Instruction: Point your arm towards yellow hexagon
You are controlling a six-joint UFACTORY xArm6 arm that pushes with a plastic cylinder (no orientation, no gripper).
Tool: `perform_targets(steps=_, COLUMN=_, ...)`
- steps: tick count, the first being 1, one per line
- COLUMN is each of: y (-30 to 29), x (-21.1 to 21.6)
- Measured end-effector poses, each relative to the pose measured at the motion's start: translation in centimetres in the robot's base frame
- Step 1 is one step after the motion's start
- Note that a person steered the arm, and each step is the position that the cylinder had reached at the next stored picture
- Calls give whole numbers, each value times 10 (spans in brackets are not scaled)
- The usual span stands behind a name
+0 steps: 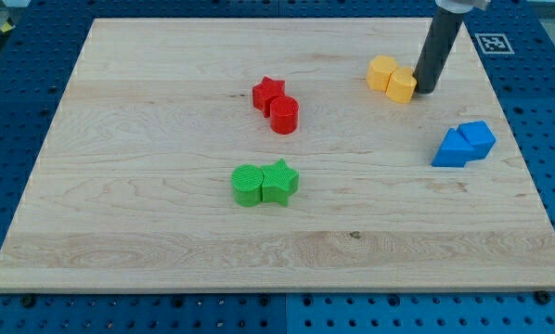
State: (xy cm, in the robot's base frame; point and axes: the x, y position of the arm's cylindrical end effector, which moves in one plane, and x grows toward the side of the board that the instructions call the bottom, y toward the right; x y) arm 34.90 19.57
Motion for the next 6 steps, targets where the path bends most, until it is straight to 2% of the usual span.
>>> perform_targets(steps=2, y=65, x=65)
perform_targets(steps=5, y=-67, x=30)
perform_targets(steps=6, y=-112, x=-14)
